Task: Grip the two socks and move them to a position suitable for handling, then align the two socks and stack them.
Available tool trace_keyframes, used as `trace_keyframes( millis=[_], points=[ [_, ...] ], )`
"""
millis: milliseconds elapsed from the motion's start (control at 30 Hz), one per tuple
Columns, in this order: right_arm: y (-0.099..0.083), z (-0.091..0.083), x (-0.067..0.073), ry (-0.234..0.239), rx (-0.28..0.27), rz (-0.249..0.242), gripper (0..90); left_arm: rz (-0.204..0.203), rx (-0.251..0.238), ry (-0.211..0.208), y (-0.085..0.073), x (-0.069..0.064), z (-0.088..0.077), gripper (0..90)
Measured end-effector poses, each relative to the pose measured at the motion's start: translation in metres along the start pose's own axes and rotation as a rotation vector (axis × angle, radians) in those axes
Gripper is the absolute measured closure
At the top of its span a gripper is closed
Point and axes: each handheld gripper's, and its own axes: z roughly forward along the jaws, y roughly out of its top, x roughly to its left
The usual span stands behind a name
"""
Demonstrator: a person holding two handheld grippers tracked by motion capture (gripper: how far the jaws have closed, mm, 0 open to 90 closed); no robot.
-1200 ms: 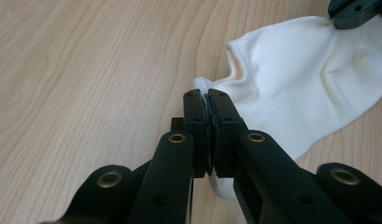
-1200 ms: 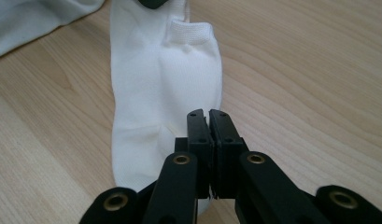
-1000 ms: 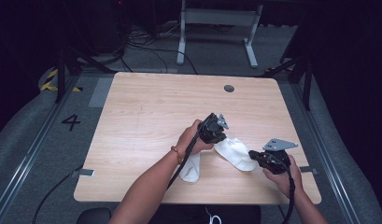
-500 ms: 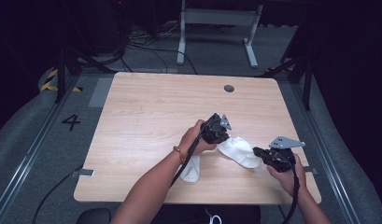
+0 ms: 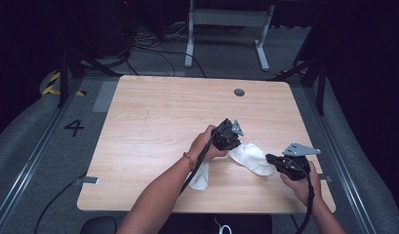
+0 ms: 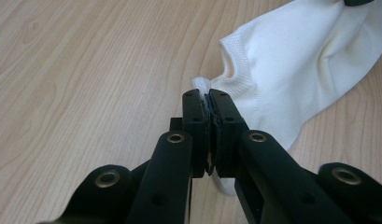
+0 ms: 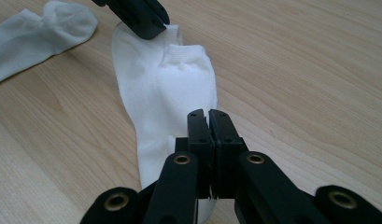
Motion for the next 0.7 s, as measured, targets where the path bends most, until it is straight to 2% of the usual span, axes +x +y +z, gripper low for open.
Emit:
trace_keyframes(
  millis=[267,467,600,700],
  points=[
    [0.002,0.003,0.004,0.013,0.0,-0.015,88.5,-0.014,-0.017,0.01,0.0,0.005,-0.005,86.2],
    [0.006,0.003,0.004,0.011,-0.019,-0.002,88.5,-0.019,-0.032,0.015,0.001,0.009,-0.007,86.1],
    [0.011,0.004,0.008,0.007,-0.025,-0.023,88.6,-0.021,-0.038,0.017,-0.001,0.012,-0.011,86.0],
    [0.018,0.007,0.018,0.009,-0.032,-0.058,88.6,-0.023,-0.057,0.014,-0.009,0.017,-0.017,85.8]
  ],
)
